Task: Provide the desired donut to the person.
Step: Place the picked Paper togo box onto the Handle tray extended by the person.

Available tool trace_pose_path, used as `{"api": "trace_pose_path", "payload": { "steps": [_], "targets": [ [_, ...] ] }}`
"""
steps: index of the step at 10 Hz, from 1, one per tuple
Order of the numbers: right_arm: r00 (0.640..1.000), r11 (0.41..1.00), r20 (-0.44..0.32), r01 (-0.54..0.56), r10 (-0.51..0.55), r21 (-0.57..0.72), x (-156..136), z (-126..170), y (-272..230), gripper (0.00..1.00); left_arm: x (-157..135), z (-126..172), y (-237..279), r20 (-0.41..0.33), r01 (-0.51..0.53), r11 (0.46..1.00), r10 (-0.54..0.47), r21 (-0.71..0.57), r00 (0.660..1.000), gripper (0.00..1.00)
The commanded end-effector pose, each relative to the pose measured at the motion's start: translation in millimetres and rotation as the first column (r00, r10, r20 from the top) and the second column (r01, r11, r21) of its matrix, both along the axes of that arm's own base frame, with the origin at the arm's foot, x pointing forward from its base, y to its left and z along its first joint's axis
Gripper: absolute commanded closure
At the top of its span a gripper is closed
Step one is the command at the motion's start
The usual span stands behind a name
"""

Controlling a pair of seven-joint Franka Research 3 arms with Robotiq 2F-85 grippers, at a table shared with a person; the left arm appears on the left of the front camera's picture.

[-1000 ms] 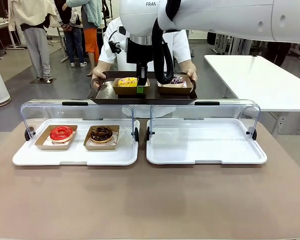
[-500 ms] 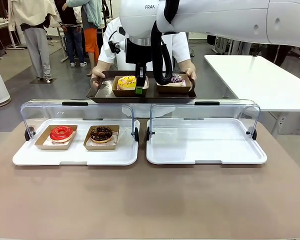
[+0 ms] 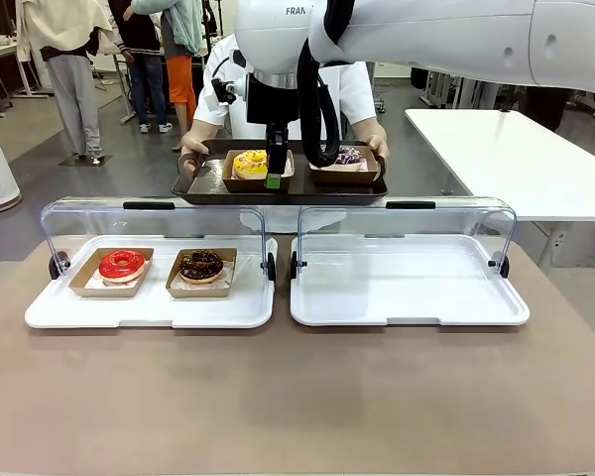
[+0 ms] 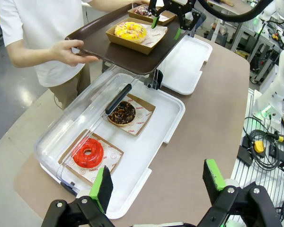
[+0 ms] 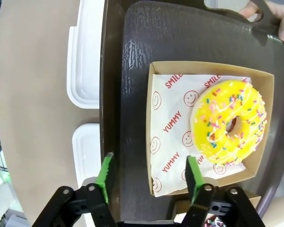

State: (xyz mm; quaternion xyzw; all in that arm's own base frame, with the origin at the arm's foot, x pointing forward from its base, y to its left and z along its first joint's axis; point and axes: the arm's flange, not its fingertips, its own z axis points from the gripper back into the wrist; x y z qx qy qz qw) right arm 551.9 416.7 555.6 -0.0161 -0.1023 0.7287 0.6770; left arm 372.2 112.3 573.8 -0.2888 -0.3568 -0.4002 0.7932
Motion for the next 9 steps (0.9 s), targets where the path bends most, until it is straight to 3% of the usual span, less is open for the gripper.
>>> {"api": "trace_pose_path", "payload": {
  "steps": [1, 5, 7, 9],
  "targets": [
    [0.999, 1.000, 0.031, 0.019, -0.019, -0.016, 3.9, 4.8, 3.6, 0.00, 0.9, 0.6, -0.9, 0.002, -0.001, 1.000, 0.001, -0.001, 1.000, 0.00],
    [1.000, 0.999, -0.024, 0.017, -0.018, -0.045, -12.2, 17.1, -6.2, 0.00, 0.9, 0.6, -0.9, 0.002, -0.001, 1.000, 0.001, -0.001, 1.000, 0.00],
    [0.995, 0.998, -0.101, 0.020, -0.025, -0.053, -48.2, 43.8, -37.5, 0.00, 0.9, 0.6, -0.9, 0.002, -0.001, 1.000, 0.001, -0.001, 1.000, 0.00],
    [0.995, 0.999, -0.096, -0.004, 0.000, -0.040, -91.9, 67.1, -78.7, 0.00, 0.9, 0.6, -0.9, 0.002, -0.001, 1.000, 0.001, -0.001, 1.000, 0.00]
  ]
}}
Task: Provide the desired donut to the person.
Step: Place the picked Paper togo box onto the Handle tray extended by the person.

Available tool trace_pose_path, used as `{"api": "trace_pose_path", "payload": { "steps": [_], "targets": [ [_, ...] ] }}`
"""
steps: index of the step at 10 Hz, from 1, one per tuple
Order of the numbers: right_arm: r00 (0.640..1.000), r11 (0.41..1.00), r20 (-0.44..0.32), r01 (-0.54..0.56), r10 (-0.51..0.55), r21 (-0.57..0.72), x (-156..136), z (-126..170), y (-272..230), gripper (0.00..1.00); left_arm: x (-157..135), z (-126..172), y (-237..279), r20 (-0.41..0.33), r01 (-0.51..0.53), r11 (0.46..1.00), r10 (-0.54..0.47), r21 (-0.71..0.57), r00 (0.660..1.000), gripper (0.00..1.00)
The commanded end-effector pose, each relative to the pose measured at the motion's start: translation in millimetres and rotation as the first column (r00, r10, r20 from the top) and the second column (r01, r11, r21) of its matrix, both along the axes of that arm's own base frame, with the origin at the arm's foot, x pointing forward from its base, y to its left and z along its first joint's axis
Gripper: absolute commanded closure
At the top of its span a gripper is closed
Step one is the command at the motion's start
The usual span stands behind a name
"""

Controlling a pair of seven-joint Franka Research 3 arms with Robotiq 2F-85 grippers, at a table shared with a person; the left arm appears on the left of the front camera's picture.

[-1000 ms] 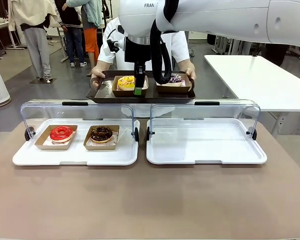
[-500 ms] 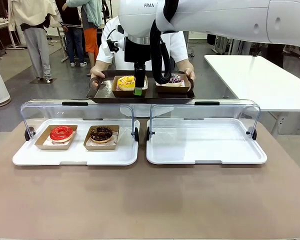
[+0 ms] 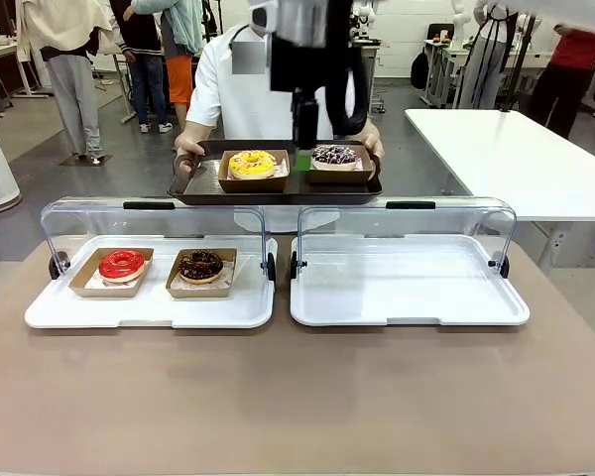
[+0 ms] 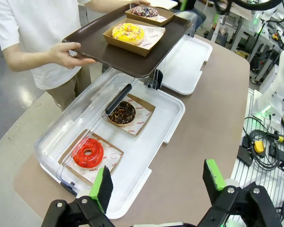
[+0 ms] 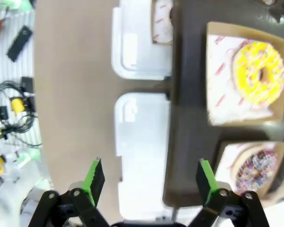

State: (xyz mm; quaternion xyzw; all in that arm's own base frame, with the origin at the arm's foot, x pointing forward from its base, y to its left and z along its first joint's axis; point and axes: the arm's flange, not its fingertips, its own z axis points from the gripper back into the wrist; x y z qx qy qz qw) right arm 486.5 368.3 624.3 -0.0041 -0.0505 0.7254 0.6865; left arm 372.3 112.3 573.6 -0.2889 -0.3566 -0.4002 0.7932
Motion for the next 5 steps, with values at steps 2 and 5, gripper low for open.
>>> {"api": "trace_pose_path", "payload": {
  "steps": [2, 5],
  "targets": [
    [0.999, 0.998, 0.038, -0.006, 0.003, 0.065, -60.0, 5.6, -72.8, 0.00, 0.7, 0.7, -1.0, 0.002, -0.001, 1.000, 0.001, -0.001, 1.000, 0.00],
    [0.986, 0.986, 0.167, -0.005, -0.023, 0.166, -85.8, 5.2, -110.9, 0.00, 0.7, 0.7, -1.0, 0.002, -0.001, 1.000, 0.001, -0.001, 1.000, 0.00]
  ]
}}
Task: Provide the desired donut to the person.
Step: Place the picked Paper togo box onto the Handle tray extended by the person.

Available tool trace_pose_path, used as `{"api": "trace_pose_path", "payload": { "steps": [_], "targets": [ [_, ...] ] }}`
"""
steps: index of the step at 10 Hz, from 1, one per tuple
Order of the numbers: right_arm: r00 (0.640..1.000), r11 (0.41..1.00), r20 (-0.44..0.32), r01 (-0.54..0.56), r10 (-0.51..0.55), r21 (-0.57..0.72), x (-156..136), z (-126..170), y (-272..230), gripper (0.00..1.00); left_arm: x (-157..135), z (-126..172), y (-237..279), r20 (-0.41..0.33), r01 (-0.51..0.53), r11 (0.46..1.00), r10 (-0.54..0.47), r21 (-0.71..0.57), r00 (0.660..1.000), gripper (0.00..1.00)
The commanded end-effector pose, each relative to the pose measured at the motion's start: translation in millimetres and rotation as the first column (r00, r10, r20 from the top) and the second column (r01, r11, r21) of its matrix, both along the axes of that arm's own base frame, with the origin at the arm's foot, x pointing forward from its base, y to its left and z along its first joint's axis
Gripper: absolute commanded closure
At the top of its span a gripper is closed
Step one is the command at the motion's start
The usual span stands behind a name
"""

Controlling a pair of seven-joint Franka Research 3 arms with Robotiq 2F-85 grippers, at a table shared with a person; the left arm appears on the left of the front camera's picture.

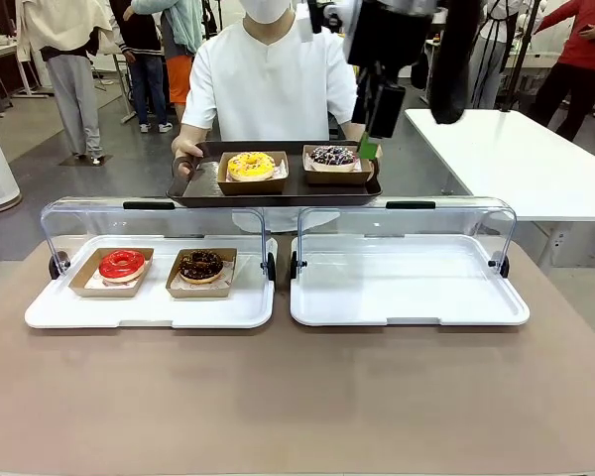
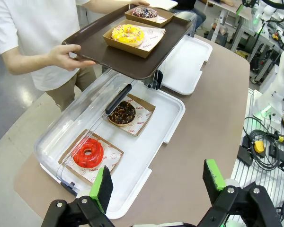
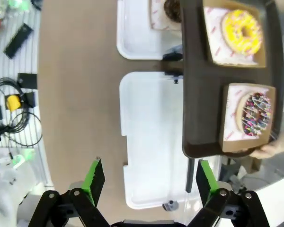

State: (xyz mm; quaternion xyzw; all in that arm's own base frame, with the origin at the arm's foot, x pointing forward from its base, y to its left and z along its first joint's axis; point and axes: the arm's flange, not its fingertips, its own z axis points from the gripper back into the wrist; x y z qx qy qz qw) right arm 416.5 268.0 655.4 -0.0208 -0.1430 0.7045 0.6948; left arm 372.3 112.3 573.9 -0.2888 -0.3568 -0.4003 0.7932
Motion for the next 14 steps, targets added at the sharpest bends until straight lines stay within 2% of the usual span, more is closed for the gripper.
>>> {"api": "trace_pose_path", "payload": {
  "steps": [1, 4, 6, 7, 14],
  "targets": [
    [0.999, 0.998, 0.017, -0.030, 0.029, 0.058, -18.6, -25.6, -18.6, 0.00, 0.8, 0.5, -1.0, 0.002, -0.001, 1.000, 0.001, -0.002, 1.000, 0.00],
    [0.999, 0.998, -0.034, 0.006, -0.005, 0.058, -12.2, -35.2, -37.2, 0.00, 0.8, 0.5, -1.0, 0.002, -0.001, 1.000, 0.001, -0.002, 1.000, 0.00],
    [0.998, 0.999, -0.052, 0.026, -0.024, 0.033, 2.5, -48.9, -41.6, 0.00, 0.8, 0.5, -1.0, 0.002, -0.001, 1.000, 0.001, -0.002, 1.000, 0.00],
    [0.999, 0.999, -0.026, 0.033, -0.033, 0.026, -9.0, -34.1, -37.2, 0.00, 0.8, 0.5, -1.0, 0.002, -0.001, 1.000, 0.001, -0.002, 1.000, 0.00],
    [0.999, 0.999, -0.026, 0.033, -0.033, 0.026, -9.0, -34.1, -37.2, 0.00, 0.8, 0.5, -1.0, 0.002, -0.001, 1.000, 0.001, -0.002, 1.000, 0.00]
  ]
}}
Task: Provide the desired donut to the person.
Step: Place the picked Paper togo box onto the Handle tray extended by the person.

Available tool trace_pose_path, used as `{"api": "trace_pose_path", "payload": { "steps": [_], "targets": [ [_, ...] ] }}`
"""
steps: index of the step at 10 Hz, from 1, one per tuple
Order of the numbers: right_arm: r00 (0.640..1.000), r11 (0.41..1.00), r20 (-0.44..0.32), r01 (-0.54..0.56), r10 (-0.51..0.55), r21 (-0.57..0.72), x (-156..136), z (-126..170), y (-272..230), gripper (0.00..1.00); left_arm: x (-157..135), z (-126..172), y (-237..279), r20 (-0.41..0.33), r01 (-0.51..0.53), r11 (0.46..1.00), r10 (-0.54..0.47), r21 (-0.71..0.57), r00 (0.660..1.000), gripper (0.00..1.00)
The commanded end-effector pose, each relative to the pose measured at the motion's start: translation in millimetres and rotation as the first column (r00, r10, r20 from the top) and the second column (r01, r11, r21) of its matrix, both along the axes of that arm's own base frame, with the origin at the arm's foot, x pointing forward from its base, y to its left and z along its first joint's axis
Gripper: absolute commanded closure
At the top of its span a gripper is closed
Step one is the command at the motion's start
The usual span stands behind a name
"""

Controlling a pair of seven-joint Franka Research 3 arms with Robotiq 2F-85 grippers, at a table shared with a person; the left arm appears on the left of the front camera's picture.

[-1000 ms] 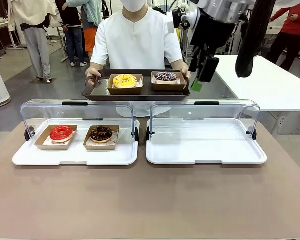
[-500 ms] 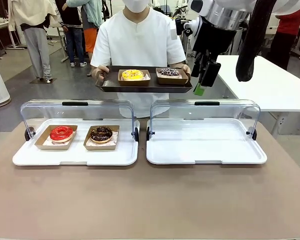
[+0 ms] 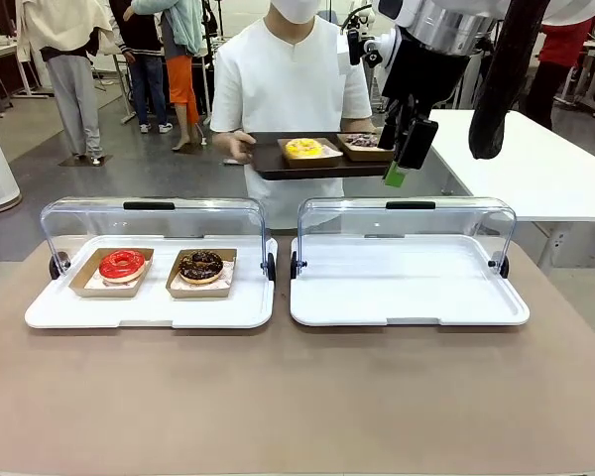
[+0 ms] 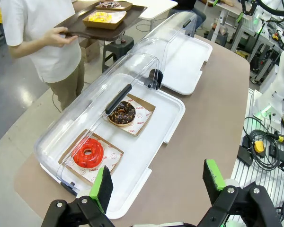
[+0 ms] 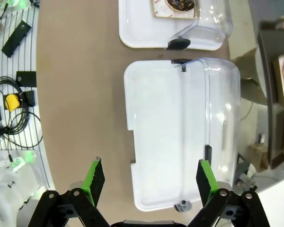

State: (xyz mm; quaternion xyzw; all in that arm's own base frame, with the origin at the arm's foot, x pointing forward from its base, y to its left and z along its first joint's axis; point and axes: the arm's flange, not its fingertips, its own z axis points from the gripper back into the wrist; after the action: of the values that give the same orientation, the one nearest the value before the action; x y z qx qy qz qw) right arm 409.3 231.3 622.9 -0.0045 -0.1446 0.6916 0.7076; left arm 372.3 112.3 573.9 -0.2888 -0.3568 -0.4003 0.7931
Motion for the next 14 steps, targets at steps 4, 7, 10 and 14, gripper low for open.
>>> {"api": "trace_pose_path", "payload": {
  "steps": [4, 7, 10, 14],
  "targets": [
    [1.000, 1.000, -0.001, 0.002, -0.002, -0.003, -1.7, -1.5, -0.5, 0.00, 0.8, 0.5, -0.9, 0.002, -0.001, 1.000, 0.001, -0.002, 1.000, 0.00],
    [1.000, 1.000, -0.001, 0.002, -0.002, -0.003, -1.7, -1.5, -0.5, 0.00, 0.8, 0.5, -0.9, 0.002, -0.001, 1.000, 0.001, -0.002, 1.000, 0.00],
    [1.000, 1.000, -0.001, 0.002, -0.002, -0.003, -1.7, -1.5, -0.5, 0.00, 0.8, 0.5, -0.9, 0.002, -0.001, 1.000, 0.001, -0.002, 1.000, 0.00],
    [1.000, 1.000, 0.000, 0.000, 0.000, 0.000, 0.0, 0.0, 0.0, 0.00, 0.8, 0.5, -0.9, 0.002, -0.001, 1.000, 0.001, -0.002, 1.000, 0.00]
  ]
}}
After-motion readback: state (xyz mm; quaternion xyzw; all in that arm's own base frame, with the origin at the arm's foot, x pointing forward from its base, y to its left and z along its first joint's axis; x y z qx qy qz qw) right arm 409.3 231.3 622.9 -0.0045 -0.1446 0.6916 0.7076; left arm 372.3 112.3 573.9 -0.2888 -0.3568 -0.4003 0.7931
